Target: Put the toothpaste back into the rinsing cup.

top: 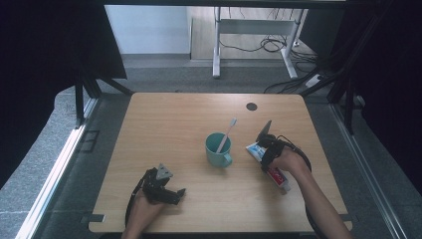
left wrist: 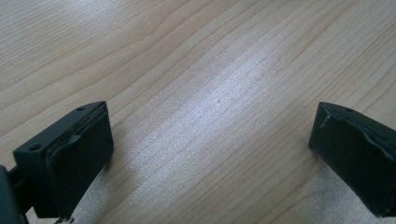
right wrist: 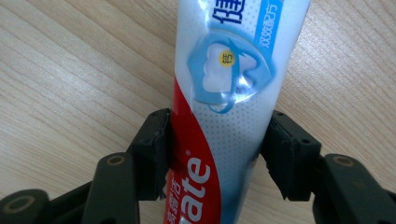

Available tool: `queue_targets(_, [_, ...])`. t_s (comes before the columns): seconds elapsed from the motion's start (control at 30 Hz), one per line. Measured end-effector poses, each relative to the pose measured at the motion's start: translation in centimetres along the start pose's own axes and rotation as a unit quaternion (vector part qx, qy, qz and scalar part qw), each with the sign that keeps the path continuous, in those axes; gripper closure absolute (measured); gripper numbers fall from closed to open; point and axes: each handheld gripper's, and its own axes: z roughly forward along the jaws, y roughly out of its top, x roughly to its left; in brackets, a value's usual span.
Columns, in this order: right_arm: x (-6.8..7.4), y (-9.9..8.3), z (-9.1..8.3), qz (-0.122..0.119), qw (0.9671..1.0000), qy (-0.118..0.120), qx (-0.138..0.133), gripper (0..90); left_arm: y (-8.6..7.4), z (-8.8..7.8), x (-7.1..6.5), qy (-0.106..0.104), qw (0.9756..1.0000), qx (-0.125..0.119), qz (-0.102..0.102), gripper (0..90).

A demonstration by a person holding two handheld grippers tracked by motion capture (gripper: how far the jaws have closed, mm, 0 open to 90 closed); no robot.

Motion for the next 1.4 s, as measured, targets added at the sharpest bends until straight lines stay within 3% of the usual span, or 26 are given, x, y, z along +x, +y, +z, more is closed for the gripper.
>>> queue_targets(0.3, [0.1, 0.3, -0.4, 0.018, 0.9997, -0.004, 0.014, 61.4, 0.0, 0.0, 0.0, 0.000, 1.0000, 0.000, 0.000, 0.0])
queue_targets(0.5, [0.2, 0.0, -1.0, 0.005, 1.0000, -0.004, 0.005, 70.4, 0.0, 0.0, 0.0, 0.000, 1.0000, 0.000, 0.000, 0.0])
queue_targets(0.9, [0.3, -0.6, -1.5, -0.009, 0.9998, -0.001, -0.018, 72.3, 0.0, 0.0, 0.0, 0.000, 1.0000, 0.000, 0.000, 0.0])
queue_targets(1.4, [1.1, -1.6, -3.5, -0.031, 0.9980, -0.001, -0.055, 72.3, 0.0, 0.0, 0.0, 0.000, 1.0000, 0.000, 0.001, 0.0])
